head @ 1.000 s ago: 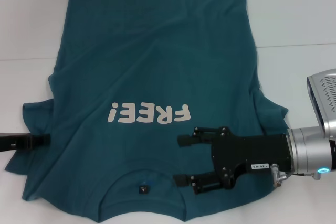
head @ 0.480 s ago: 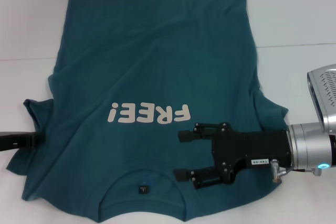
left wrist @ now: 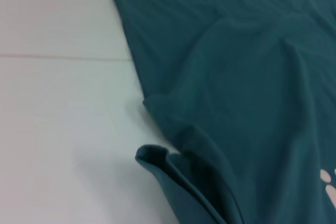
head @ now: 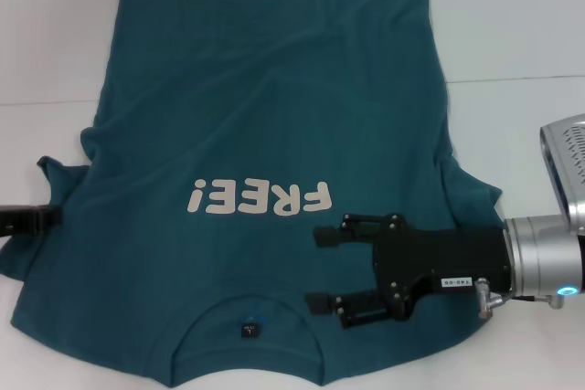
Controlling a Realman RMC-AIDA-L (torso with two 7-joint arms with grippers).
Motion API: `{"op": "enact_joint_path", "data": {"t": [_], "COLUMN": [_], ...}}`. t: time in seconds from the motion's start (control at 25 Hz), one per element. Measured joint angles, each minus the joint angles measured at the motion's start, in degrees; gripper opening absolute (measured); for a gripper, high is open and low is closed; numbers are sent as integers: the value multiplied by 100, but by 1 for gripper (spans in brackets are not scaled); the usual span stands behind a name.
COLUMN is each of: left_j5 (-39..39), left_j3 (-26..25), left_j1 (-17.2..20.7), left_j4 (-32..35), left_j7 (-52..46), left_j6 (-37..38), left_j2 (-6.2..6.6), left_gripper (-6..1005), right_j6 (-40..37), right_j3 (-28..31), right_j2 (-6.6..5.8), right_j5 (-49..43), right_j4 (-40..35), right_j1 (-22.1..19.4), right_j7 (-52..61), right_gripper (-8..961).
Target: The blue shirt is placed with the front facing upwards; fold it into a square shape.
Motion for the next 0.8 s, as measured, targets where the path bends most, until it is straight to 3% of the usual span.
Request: {"op": "enact_joint_path", "data": {"t": [0.32, 0.8], "left_j5": [278, 325], "left_j3": [230, 201], "left_j1": [-67, -33], "left_j4": [248, 138], "left_j7": [-303, -341], "left_j6": [220, 357], "left_j2": [165, 207], "left_gripper": [34, 48], "right_j6": [-34, -16], "right_j3": [107, 106], "right_j2": [-6, -9], "right_j5": [-19, -23], "right_j4": [-6, -9], "right_j1": [-17, -22], "right_j7": [84, 84], "right_gripper": [916, 916]}}
